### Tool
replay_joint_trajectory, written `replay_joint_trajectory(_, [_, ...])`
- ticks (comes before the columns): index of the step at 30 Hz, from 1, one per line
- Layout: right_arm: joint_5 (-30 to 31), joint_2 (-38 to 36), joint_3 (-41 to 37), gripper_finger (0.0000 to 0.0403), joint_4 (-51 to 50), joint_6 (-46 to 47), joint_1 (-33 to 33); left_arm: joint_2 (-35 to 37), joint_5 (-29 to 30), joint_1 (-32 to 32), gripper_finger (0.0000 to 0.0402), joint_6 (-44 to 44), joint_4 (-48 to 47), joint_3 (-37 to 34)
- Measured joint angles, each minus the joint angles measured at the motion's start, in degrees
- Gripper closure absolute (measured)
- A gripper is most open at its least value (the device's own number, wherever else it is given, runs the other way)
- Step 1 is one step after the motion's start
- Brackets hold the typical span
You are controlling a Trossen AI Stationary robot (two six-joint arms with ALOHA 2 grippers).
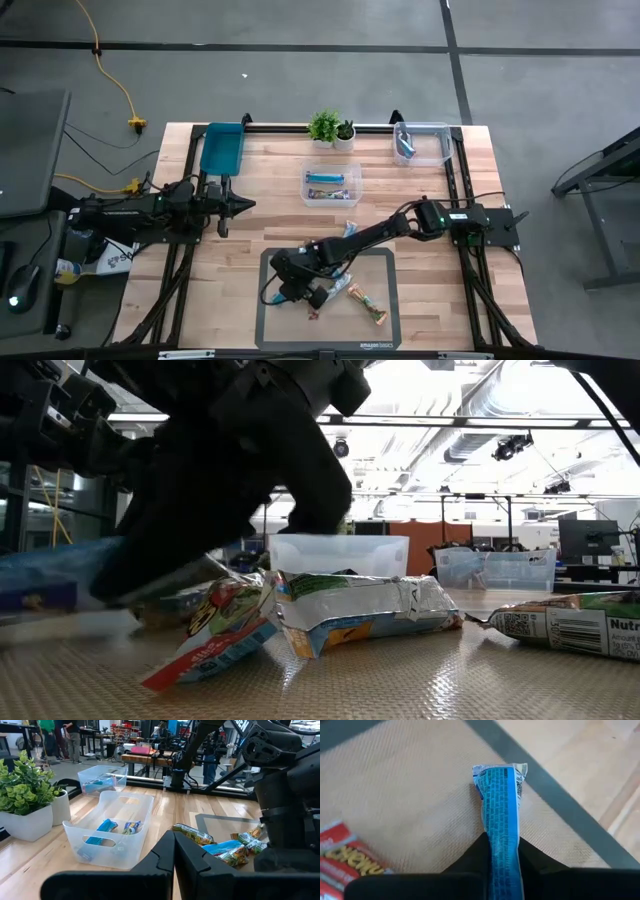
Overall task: Pick and place Granola Bars by type
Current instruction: Put the blue granola bar in the left transparent bin
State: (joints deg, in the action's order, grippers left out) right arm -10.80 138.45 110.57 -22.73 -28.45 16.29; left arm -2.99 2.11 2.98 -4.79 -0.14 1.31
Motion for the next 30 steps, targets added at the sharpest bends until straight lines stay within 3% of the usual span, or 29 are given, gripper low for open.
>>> replay_joint_trajectory(8, [-0.4, 0.0, 6.6, 0.0357, -0.9, 12.4, 0.0, 0.0, 0.0, 0.0, 0.0400, 0.0, 0.0, 0.0])
replay_joint_trajectory(17, [-6.7, 0.0, 17.0, 0.0366, -1.8, 25.0, 0.0, 0.0, 0.0, 0.0, 0.0400, 0.0, 0.0, 0.0])
replay_joint_trajectory(24, [-5.0, -0.3, 24.6, 0.0366, -2.7, 26.4, 0.3, 0.0, 0.0, 0.0, 0.0400, 0.0, 0.0, 0.0])
replay_joint_trajectory(30, [0.1, -5.1, 23.3, 0.0368, -2.6, 28.9, 0.1, 0.0, 0.0, 0.0, 0.0400, 0.0, 0.0, 0.0])
